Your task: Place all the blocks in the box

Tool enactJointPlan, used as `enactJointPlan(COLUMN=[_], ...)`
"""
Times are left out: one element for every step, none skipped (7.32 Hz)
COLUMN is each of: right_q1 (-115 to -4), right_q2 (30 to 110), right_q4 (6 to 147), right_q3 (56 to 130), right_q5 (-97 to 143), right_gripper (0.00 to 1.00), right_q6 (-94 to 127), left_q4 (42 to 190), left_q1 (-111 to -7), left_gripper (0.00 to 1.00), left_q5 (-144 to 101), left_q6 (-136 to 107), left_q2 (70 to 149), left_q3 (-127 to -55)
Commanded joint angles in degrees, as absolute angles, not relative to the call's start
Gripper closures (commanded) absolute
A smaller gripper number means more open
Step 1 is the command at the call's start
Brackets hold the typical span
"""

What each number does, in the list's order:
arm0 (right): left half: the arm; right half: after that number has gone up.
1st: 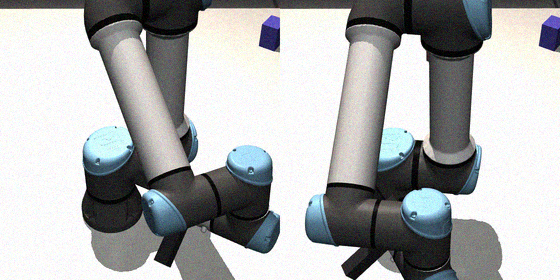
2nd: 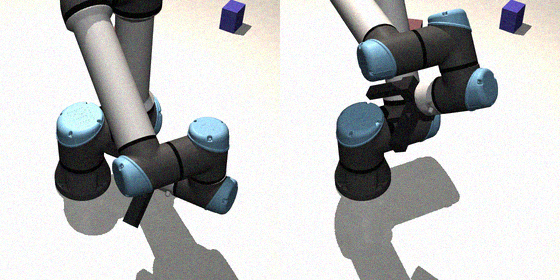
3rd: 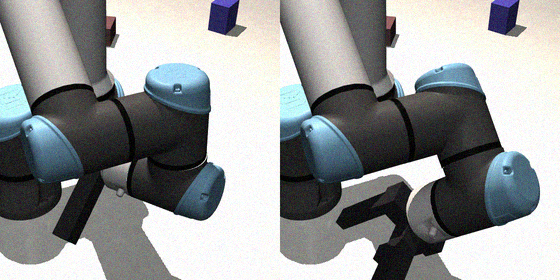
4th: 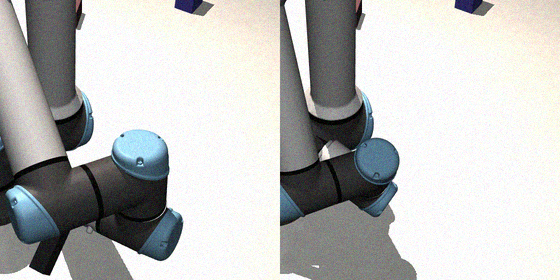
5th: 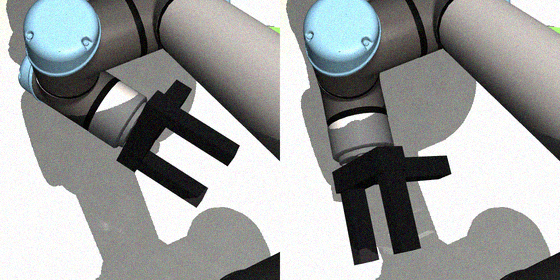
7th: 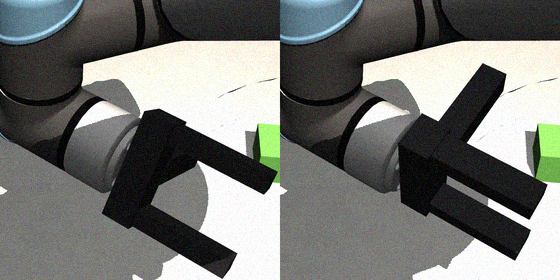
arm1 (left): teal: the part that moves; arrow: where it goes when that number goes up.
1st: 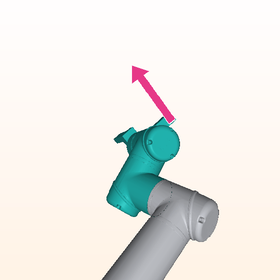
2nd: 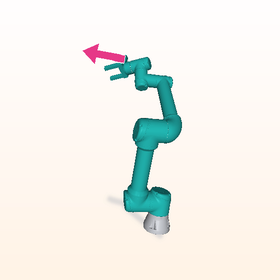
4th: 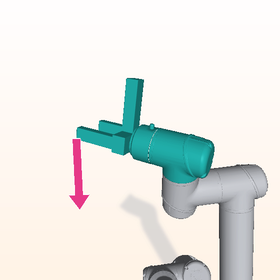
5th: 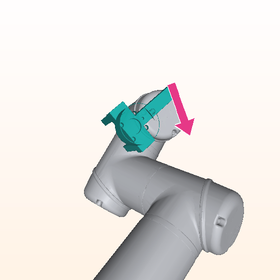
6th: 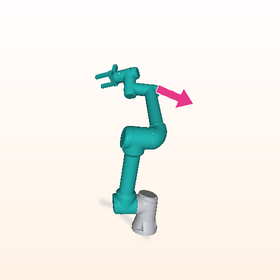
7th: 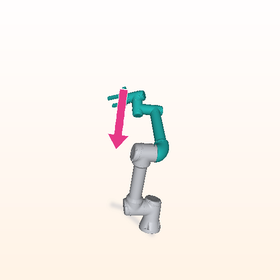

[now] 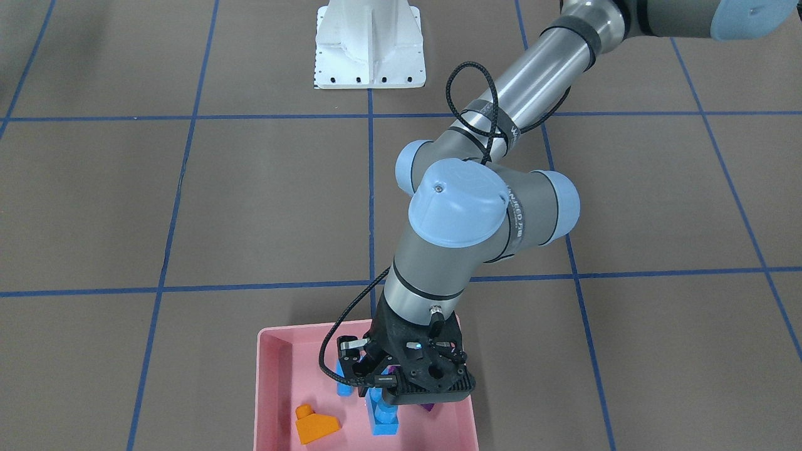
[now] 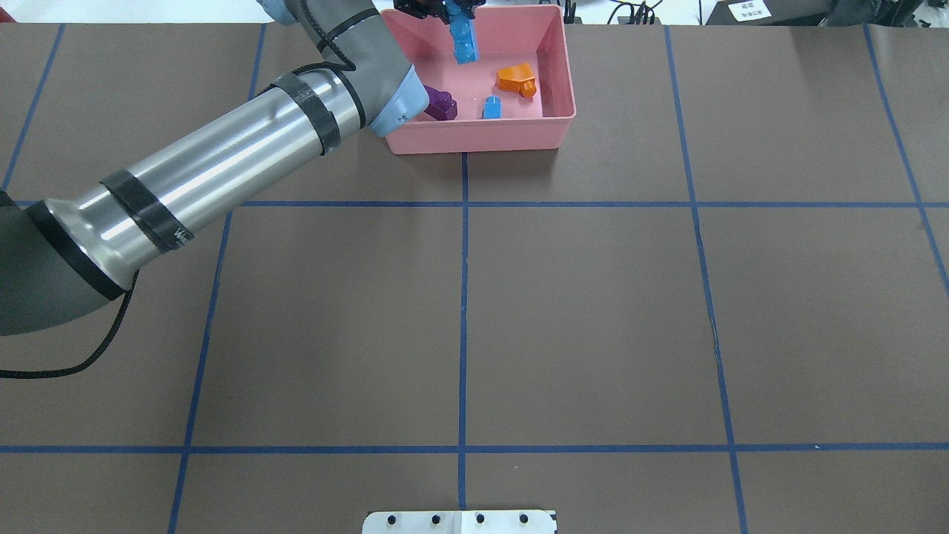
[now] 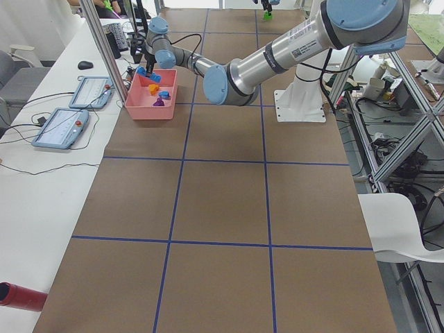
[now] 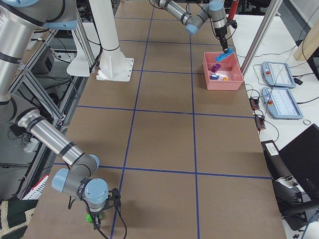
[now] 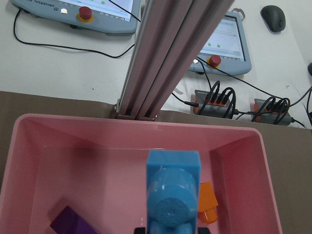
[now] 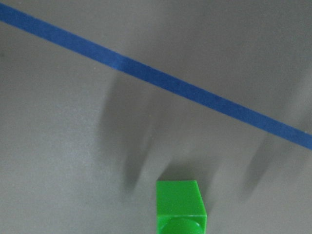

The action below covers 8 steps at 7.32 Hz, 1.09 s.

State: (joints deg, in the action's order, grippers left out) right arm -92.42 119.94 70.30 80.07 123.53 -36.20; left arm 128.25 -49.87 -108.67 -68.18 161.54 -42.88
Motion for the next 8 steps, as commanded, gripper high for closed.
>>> enactJointPlan(right_q1=[-92.5,-92.8,-92.8,-93.5,-95.3,-96.9,-97.3,-99.1], right_q2=[119.5,119.4,119.1,119.1,119.2,119.4,119.2,114.6], right_q4=[70.3,70.2,70.2,70.2,70.9,72.9,79.8,91.1], right_q3=[79.7,80.1,80.4,81.4,84.2,87.7,94.0,101.5], right_q5=[123.1,123.1,123.0,122.9,123.0,123.0,123.0,123.0], right_gripper=[0.39,0.74,1.0,1.0,1.0,1.0,1.0,1.0], right_q6=[-35.8,-35.9,-35.9,-36.2,-36.3,-36.3,-36.4,-36.3], left_q4=[129.5,129.6,129.6,129.6,129.6,129.5,129.1,128.6], left_q1=[-48.4,-48.4,-48.4,-48.4,-48.4,-47.9,-47.7,-47.2], left_gripper=[0.0,0.0,0.0,0.0,0.0,0.0,0.0,0.0], left_q5=[-105.1,-105.1,-105.1,-105.2,-105.3,-105.2,-105.2,-105.4], left_q6=[-68.9,-68.9,-69.1,-69.3,-70.0,-70.8,-70.8,-70.3], left_q2=[161.5,161.5,161.5,161.6,161.5,161.5,161.0,159.7], left_q3=[-42.6,-42.5,-42.6,-42.8,-43.1,-43.2,-43.4,-44.1])
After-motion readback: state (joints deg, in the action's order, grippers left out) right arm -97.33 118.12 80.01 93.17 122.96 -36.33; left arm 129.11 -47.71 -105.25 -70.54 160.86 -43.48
